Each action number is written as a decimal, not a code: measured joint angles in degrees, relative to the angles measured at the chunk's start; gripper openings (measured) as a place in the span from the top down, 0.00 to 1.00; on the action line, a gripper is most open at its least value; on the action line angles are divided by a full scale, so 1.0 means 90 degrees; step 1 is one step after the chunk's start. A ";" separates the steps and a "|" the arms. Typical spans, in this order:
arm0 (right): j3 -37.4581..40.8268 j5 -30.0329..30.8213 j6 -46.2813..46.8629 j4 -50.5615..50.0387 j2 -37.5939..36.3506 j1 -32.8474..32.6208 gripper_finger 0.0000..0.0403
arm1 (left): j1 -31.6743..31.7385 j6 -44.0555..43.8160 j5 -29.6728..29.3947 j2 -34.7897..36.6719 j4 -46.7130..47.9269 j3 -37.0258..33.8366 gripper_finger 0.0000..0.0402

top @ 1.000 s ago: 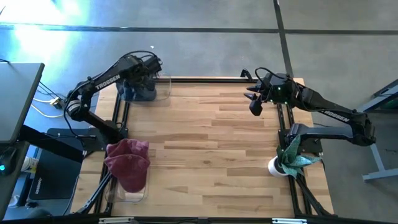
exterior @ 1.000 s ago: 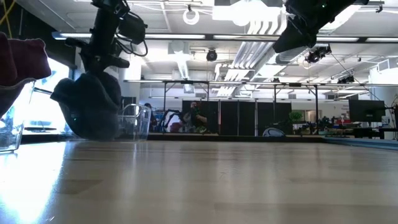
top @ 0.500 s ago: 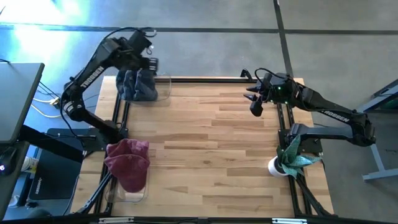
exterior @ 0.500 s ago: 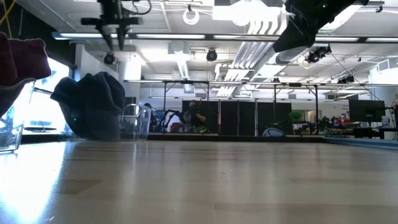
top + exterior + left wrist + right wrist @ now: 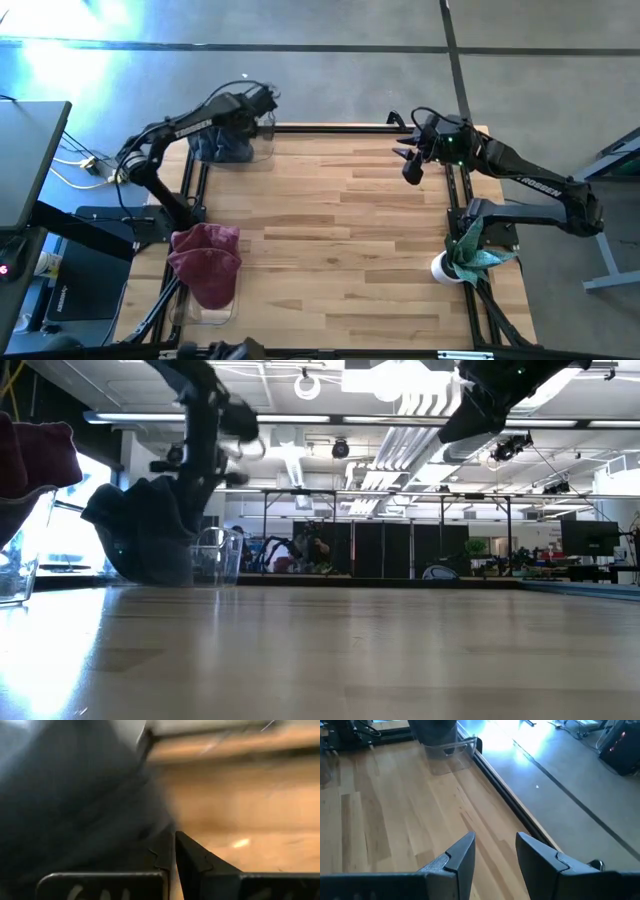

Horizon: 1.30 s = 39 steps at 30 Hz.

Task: Pick & Place hat
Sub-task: Put the blue cap into the top transparent bin

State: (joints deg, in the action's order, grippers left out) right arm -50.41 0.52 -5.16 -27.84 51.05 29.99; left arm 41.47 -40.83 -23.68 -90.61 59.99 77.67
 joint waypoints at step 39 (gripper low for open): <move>0.0002 -0.0258 0.0408 -0.0184 0.0002 0.0042 0.66 | 0.0029 0.0573 0.1034 0.0581 0.0668 -0.1448 1.00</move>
State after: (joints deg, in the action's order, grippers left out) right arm -50.39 -1.80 -1.49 -29.50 51.07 30.37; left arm 41.73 -35.67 -14.38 -85.38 66.00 64.64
